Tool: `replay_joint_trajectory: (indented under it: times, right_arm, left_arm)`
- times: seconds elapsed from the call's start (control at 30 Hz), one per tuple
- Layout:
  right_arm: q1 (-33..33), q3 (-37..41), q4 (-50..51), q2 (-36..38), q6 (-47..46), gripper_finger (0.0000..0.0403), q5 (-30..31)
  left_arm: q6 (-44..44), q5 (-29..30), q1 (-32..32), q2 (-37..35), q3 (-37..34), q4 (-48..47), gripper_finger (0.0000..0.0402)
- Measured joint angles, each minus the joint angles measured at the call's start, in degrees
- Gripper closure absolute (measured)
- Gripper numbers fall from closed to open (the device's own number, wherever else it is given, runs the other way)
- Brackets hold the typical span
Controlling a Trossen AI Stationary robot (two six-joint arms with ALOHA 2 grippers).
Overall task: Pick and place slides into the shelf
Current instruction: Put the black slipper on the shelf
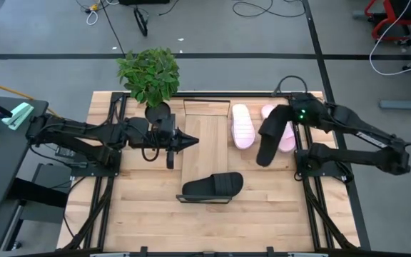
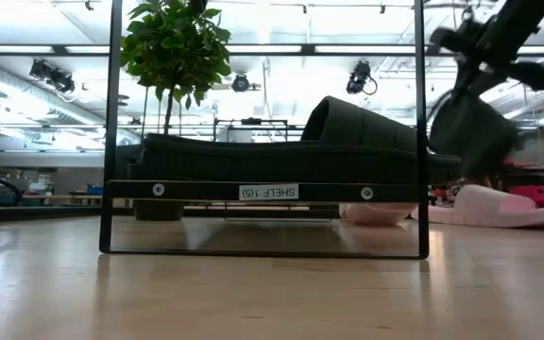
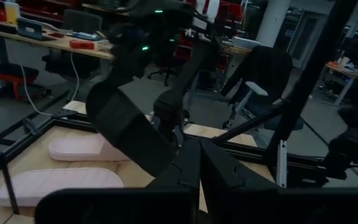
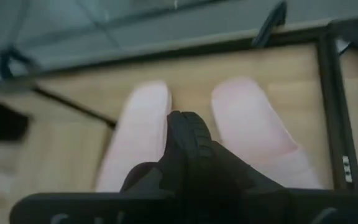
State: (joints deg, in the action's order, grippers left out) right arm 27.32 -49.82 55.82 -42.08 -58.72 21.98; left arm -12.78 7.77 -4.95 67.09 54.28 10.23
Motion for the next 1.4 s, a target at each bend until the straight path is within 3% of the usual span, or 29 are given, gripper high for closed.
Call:
replay_joint_trajectory:
  times: [0.23, 0.47, 0.87, 1.1, 1.4]
  right_arm:
    - [-14.13, -0.74, -0.05, 0.17, -15.33, 0.0350, 15.86]
    - [-29.61, -0.76, 0.06, -6.03, -32.73, 0.0350, 33.09]
    - [-44.73, -0.85, 4.43, -25.00, -69.43, 0.0350, 45.96]
    - [-45.91, -9.68, 2.40, -35.79, -68.86, 0.0350, 51.67]
    - [-48.45, -21.44, 14.18, -40.19, -68.16, 0.0350, 56.49]
  left_arm:
    - [-0.02, 0.02, 2.67, 0.00, 0.00, 0.05, 0.0376]
    - [0.05, 0.00, 3.98, 0.00, 0.00, 0.25, 0.0370]
    - [0.74, -0.06, 4.20, 0.00, 0.00, 0.28, 0.0385]
    - [0.47, -0.07, 4.20, -0.03, -0.02, 2.36, 0.0374]
    - [-1.42, -0.12, 3.97, -1.32, -0.01, 6.34, 0.0382]
